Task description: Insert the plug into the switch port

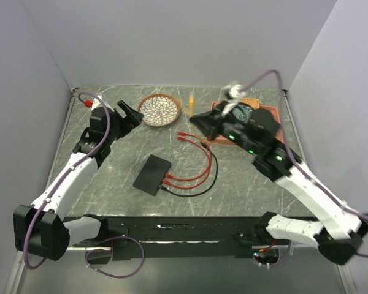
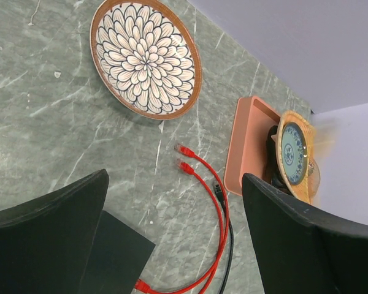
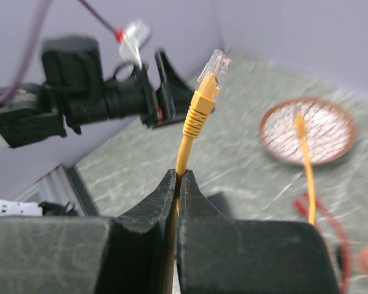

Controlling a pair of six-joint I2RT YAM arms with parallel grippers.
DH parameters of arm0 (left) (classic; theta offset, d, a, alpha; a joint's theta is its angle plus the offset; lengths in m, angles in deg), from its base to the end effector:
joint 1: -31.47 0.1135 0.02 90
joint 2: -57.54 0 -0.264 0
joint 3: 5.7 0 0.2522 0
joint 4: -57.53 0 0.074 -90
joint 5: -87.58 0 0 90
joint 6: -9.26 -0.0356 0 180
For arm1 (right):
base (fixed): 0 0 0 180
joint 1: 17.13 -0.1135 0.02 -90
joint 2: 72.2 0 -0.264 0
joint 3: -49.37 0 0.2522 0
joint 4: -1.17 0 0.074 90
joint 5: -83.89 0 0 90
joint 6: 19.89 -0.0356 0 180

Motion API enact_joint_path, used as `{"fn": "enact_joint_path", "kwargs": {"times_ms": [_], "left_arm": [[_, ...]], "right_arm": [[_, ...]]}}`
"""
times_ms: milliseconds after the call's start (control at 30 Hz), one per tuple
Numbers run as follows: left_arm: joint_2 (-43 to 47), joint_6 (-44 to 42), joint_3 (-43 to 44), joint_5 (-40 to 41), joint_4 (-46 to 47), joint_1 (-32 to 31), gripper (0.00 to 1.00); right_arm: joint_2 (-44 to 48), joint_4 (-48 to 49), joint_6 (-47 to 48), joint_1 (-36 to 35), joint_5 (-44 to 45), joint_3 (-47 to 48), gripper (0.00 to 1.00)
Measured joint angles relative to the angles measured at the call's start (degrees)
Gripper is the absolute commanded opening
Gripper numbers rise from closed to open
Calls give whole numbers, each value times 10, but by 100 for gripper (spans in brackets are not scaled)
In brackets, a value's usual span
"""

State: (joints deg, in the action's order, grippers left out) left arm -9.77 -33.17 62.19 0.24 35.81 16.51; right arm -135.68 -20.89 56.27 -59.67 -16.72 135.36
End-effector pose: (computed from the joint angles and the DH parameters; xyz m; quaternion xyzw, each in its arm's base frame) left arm 0.2637 -0.0688 0.3201 -0.2441 0.7877 -0.2770 0.4931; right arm 0.1754 0.1699 0.4471 -0.2374 0.6632 0.3913 0.5922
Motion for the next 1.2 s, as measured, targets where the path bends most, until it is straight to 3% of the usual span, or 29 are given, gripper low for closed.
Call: {"fn": "enact_joint_path", "kwargs": {"times_ms": [167,333,533,667,800,1067,1167,1200], "left_arm": [[0,2,0,-5,4,0,96],[0,3,-1,-14,13,0,96],[-9,8,-1,-27,18,0,96],[-19,14,-5,-46,31,0,96],[-27,15,-5,-56,40,0,96],[-36,15,-5,-65,43,0,96],[-38,15,-5,-65,42,0,96],[-38,14,-5,-65,41,0,96]], "right_arm": [[108,-17,54,1,57,-7,0],[161,-66,92,1,97,-12,0],[195,-75,94,1,144,-134,0],[142,-74,71,1,157,-259,0],[25,-75,54,0,144,-332,0],[-120,-46,55,-14,130,-285,0],[-191,-47,62,-23,125,-215,13],[-212,-49,63,-27,126,-191,29]]}}
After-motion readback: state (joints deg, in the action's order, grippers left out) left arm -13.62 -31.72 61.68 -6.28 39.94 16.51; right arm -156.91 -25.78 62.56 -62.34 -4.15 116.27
